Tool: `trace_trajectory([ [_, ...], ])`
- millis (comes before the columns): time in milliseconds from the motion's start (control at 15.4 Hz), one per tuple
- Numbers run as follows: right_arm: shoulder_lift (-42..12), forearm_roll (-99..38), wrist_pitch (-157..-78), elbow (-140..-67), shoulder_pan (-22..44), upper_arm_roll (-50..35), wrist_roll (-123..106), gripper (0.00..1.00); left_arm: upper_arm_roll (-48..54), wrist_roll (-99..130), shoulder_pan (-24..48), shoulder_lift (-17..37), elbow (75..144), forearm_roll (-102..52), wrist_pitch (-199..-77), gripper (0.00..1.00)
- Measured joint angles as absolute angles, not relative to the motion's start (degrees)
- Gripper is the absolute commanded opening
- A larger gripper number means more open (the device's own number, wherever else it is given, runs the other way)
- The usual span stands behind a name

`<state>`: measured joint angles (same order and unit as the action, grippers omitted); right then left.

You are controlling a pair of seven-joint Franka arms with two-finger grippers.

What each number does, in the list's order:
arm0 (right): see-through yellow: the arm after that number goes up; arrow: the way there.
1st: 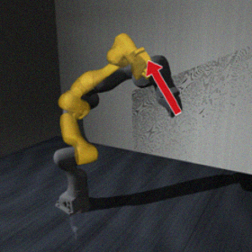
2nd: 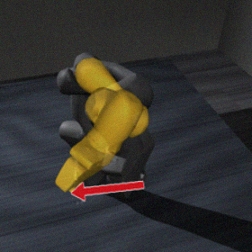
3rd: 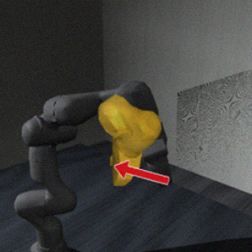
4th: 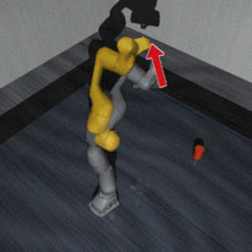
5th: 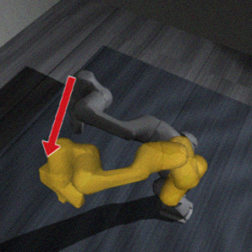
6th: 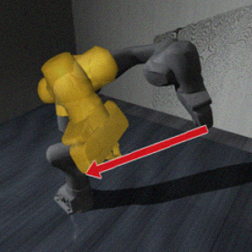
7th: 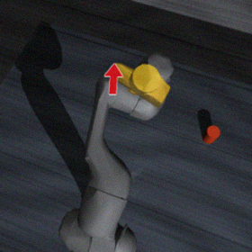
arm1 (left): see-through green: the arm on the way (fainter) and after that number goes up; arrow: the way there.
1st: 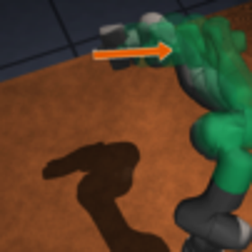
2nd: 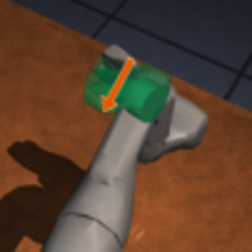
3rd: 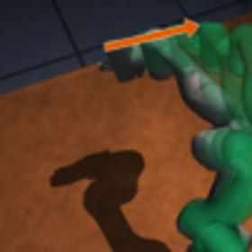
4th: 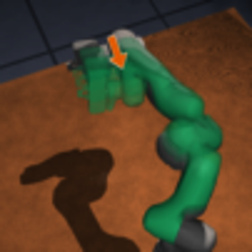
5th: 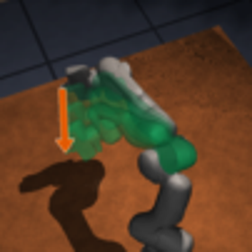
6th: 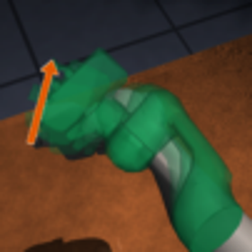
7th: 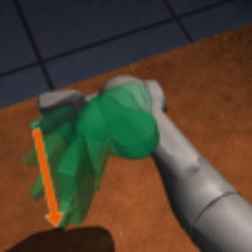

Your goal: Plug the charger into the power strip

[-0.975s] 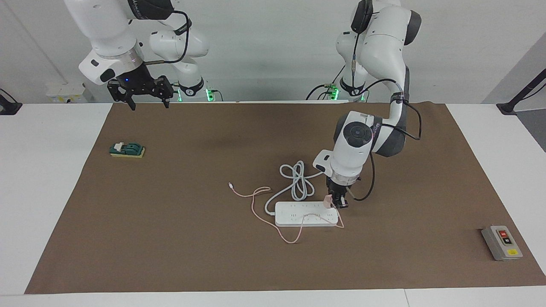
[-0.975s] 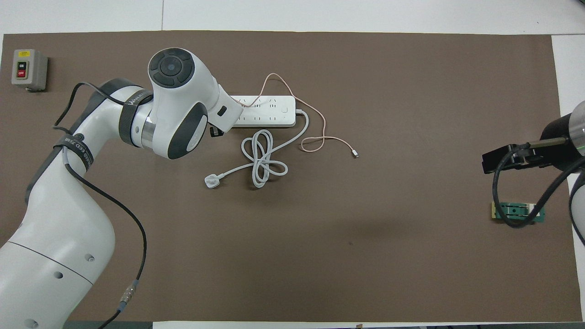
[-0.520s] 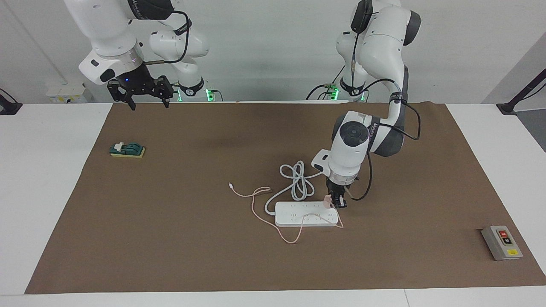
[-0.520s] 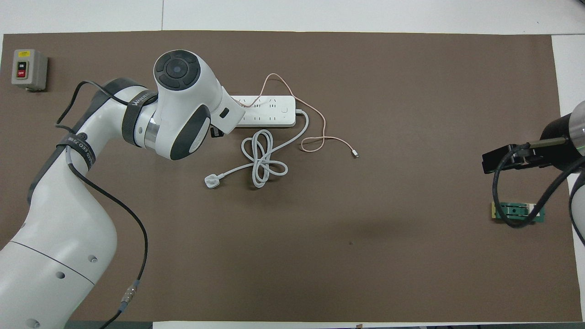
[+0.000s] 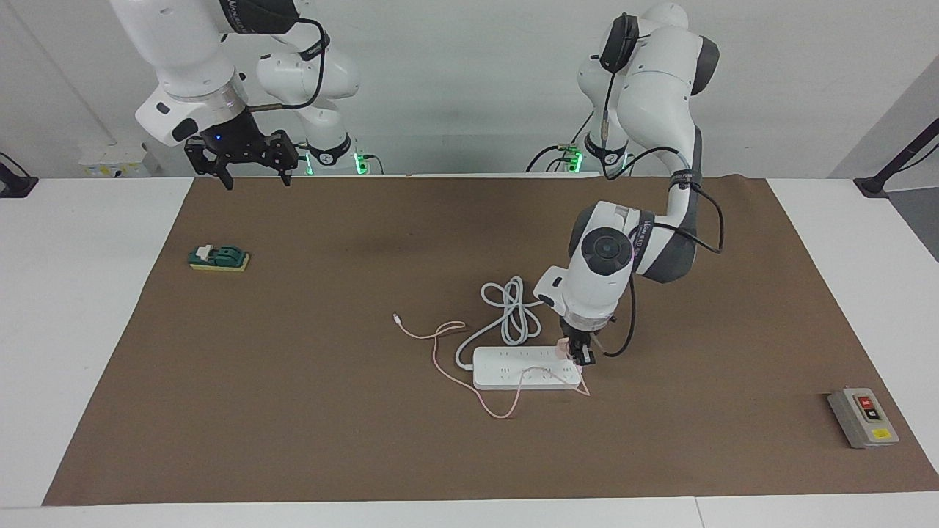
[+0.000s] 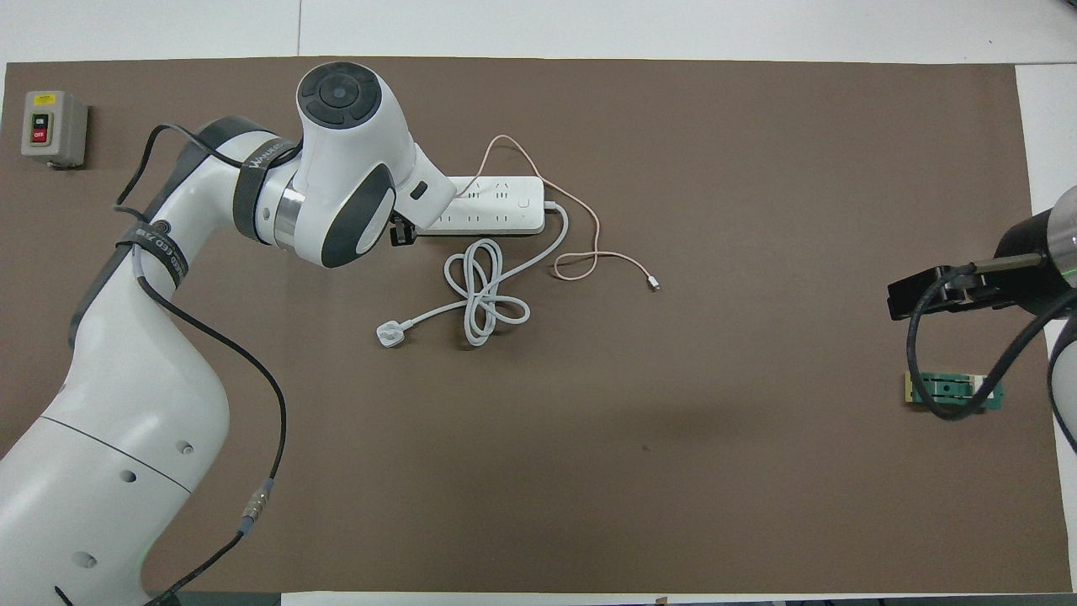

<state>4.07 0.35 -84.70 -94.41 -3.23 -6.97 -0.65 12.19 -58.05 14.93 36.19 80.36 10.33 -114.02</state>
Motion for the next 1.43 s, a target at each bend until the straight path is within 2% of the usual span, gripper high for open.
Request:
trace_trajectory([
  [975,4.07,0.35,-84.70,-94.41,-3.23,-6.97,-0.65,1.00,12.18,-61.18,14.18,32.99,87.32,10.02,-121.70,0.00],
  [1105,4.07,0.35,-84.70,-94.41,-3.23,-6.97,-0.65,1.00,12.19,-59.76,14.18,33.01,87.25,10.01,-121.53,0.57],
  [1170,4.07,0.35,-84.70,-94.41,-3.23,-6.97,-0.65,1.00,12.19,-58.71,14.17,33.09,87.03,9.89,-121.23,1.00],
  [1430,4.07,0.35,-84.70,-94.41,-3.23,-6.97,-0.65,1.00,12.11,-56.31,13.54,34.21,81.56,7.70,-114.36,1.00],
])
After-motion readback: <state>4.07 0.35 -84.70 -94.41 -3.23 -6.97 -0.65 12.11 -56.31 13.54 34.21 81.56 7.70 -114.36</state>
